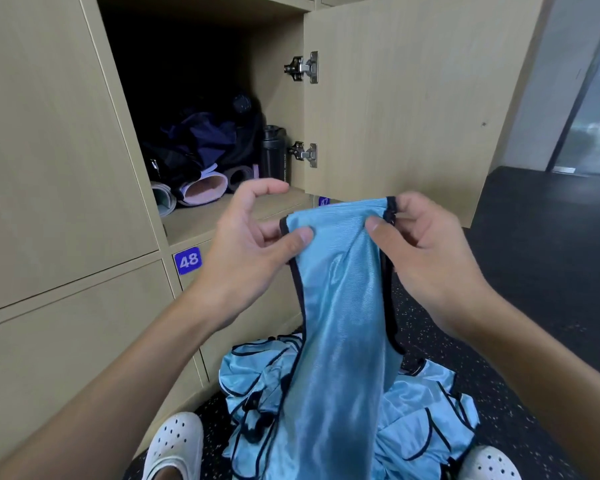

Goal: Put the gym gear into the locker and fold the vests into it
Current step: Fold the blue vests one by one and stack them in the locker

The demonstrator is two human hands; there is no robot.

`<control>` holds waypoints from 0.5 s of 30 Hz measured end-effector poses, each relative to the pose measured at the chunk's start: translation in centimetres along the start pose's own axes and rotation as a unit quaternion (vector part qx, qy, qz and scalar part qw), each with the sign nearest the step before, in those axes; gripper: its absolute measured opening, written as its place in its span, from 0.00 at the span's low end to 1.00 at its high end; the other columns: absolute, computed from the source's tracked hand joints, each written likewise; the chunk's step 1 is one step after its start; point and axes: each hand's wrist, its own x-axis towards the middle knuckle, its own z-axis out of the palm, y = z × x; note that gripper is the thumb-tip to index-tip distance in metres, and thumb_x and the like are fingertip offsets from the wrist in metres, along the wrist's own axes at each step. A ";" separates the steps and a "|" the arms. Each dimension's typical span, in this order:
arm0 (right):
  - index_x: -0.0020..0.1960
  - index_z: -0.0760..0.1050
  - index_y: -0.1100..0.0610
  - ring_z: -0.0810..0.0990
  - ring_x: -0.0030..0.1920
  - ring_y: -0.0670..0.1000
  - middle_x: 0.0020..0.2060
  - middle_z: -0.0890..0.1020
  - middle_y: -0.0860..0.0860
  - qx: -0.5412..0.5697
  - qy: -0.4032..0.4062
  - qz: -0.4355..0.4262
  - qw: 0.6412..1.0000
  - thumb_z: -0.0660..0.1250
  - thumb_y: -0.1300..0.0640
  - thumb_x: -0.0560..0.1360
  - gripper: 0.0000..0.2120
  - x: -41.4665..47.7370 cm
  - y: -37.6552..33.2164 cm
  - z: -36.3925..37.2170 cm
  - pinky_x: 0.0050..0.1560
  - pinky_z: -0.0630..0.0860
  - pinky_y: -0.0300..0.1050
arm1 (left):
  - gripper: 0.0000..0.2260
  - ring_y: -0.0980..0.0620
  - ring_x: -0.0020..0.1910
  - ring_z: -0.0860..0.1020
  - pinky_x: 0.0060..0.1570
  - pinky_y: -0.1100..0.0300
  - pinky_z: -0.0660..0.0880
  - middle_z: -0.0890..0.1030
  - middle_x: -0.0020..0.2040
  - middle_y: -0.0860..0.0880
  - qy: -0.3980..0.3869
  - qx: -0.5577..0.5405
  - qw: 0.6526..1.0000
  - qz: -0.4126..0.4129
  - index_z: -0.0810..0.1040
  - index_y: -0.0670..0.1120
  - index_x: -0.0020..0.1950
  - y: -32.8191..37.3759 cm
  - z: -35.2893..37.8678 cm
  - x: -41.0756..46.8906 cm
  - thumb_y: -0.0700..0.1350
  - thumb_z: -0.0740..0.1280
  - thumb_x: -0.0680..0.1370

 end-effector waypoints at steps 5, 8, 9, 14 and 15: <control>0.57 0.70 0.47 0.84 0.50 0.61 0.46 0.86 0.54 -0.025 -0.079 0.071 0.994 0.69 0.61 0.77 0.15 -0.2 0.9 0.0 0.59 0.77 0.66 | 0.18 0.56 0.37 0.81 0.38 0.62 0.79 0.85 0.37 0.57 0.093 -0.030 0.995 0.032 0.66 0.48 0.62 0.3 0.0 0.5 0.32 0.66 0.79; 0.62 0.67 0.45 0.85 0.47 0.60 0.45 0.87 0.52 -0.003 -0.051 0.060 0.997 0.67 0.63 0.78 0.19 -0.3 1.0 0.2 0.53 0.80 0.62 | 0.27 0.51 0.40 0.84 0.40 0.58 0.80 0.87 0.44 0.48 0.086 -0.065 0.992 -0.072 0.62 0.51 0.70 -1.2 0.4 0.0 0.36 0.70 0.77; 0.64 0.66 0.44 0.85 0.46 0.57 0.45 0.87 0.52 0.016 -0.036 0.056 0.998 0.67 0.64 0.79 0.21 -0.2 0.9 0.2 0.49 0.82 0.58 | 0.31 0.50 0.42 0.85 0.43 0.57 0.80 0.87 0.46 0.46 0.067 -0.071 0.989 -0.112 0.60 0.52 0.73 -1.6 0.6 -0.2 0.36 0.71 0.76; 0.74 0.55 0.38 0.85 0.41 0.48 0.42 0.87 0.50 0.047 -0.044 0.050 0.997 0.66 0.64 0.79 0.35 -0.2 0.8 -0.6 0.41 0.79 0.39 | 0.34 0.50 0.41 0.84 0.43 0.58 0.80 0.86 0.40 0.44 0.069 -0.081 0.987 -0.123 0.58 0.55 0.76 -2.2 0.8 -0.3 0.36 0.69 0.77; 0.75 0.52 0.36 0.85 0.43 0.49 0.42 0.87 0.52 0.038 -0.076 0.057 0.995 0.67 0.65 0.78 0.39 -0.3 0.9 -0.6 0.42 0.80 0.39 | 0.33 0.51 0.40 0.84 0.42 0.60 0.80 0.86 0.39 0.45 0.078 -0.084 0.988 -0.107 0.58 0.56 0.76 -1.9 0.8 -0.3 0.35 0.69 0.78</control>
